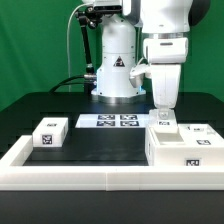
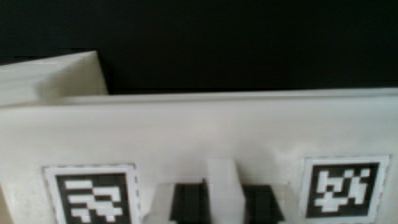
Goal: Assemble cabinet
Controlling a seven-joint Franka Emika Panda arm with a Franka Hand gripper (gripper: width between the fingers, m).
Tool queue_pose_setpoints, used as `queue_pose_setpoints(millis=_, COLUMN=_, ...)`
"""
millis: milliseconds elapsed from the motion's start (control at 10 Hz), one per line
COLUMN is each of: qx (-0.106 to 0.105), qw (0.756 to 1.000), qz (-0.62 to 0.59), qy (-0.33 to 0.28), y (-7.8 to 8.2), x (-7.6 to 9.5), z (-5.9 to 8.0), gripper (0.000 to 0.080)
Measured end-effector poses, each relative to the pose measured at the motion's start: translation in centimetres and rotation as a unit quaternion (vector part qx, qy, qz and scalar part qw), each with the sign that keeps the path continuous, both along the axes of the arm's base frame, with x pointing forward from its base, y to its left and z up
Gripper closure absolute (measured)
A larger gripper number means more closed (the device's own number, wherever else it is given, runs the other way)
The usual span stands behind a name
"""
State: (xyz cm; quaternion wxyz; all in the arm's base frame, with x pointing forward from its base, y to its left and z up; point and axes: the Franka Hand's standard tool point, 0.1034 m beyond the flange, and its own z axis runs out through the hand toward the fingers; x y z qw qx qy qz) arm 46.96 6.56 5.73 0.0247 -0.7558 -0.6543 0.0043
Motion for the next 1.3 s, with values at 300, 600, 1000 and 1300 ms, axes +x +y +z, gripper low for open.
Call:
queue_pose_setpoints(millis=300, qx=0.001, qw=1.000, qz=0.021, qy=0.002, y=-0.3, x=0.7, z=0.0, gripper=0.0727)
queue_pose_setpoints(millis=600, qx=0.003, qw=1.000, qz=0.029, qy=0.004, y=-0.2, x=2.8, z=-0.1, gripper=0.0727)
queue_pose_setpoints(millis=1000, qx=0.006, qw=0.999, qz=0.034, qy=0.001, y=-0.1, x=4.3, z=-0.1, gripper=0.0727)
queue_pose_setpoints(millis=1300, qx=0.006, qw=0.999, qz=0.034, qy=0.000, y=-0.1, x=4.3, z=-0.1, gripper=0.0727)
